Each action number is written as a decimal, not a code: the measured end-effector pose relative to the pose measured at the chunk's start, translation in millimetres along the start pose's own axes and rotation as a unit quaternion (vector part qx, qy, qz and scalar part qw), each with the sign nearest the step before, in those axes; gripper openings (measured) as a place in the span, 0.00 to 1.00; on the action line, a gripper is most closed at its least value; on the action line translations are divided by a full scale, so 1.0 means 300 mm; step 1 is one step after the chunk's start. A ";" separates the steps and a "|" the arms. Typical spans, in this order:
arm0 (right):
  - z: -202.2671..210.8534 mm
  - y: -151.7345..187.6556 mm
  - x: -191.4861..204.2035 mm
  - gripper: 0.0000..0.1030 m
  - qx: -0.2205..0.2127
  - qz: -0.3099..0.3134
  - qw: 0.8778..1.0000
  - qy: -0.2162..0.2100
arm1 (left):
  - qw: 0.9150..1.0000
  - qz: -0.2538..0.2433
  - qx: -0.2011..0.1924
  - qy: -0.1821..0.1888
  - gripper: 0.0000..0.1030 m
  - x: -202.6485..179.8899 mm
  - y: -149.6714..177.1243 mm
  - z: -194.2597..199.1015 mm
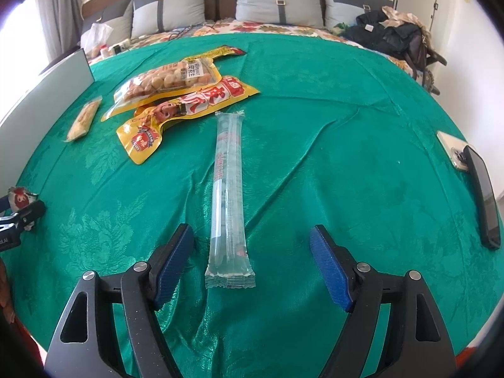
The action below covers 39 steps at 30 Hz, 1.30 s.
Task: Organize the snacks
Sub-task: 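Grasp the white triangular packet with the left tool, then carry the white packet with the left tool while the right tool carries the tube to the box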
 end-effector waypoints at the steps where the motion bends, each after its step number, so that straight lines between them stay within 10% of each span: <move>1: 0.001 0.000 0.000 0.78 0.000 0.000 1.000 0.000 | 1.000 0.000 0.000 0.000 1.00 0.000 0.000 0.000; 18: 0.006 0.002 -0.003 0.79 0.001 0.005 1.000 -0.008 | 0.992 -0.077 0.065 0.073 0.99 -0.075 0.045 0.045; 20: 0.005 0.001 -0.006 0.79 0.007 0.004 1.000 -0.011 | 0.992 -0.086 0.047 0.073 0.87 -0.098 0.040 0.060; 22: 0.012 -0.006 -0.017 0.79 0.017 -0.015 0.999 -0.025 | 0.994 -0.067 0.036 0.078 0.50 -0.101 0.025 0.074; 28: 0.037 -0.044 -0.137 0.79 0.005 -0.177 0.981 -0.074 | 0.997 -0.038 0.028 0.068 0.45 -0.067 0.039 0.095; 37: -0.051 -0.146 0.089 0.75 0.058 -0.026 0.995 -0.080 | 0.996 -0.023 0.015 0.088 0.45 -0.083 0.041 0.138; 39: -0.091 -0.132 0.125 0.61 0.080 0.007 0.995 -0.062 | 0.996 -0.021 0.012 0.091 0.45 -0.085 0.036 0.150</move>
Point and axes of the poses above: each gripper's, at about its wrist camera, not at the fingertips, and z roughly against the way its jaws point, x to its left, y to its underside, the point moved 7 cm from there along -z, roughly the way its jaws point, and after that the axes turned 15 degrees about -x, right-handed, at the moved point
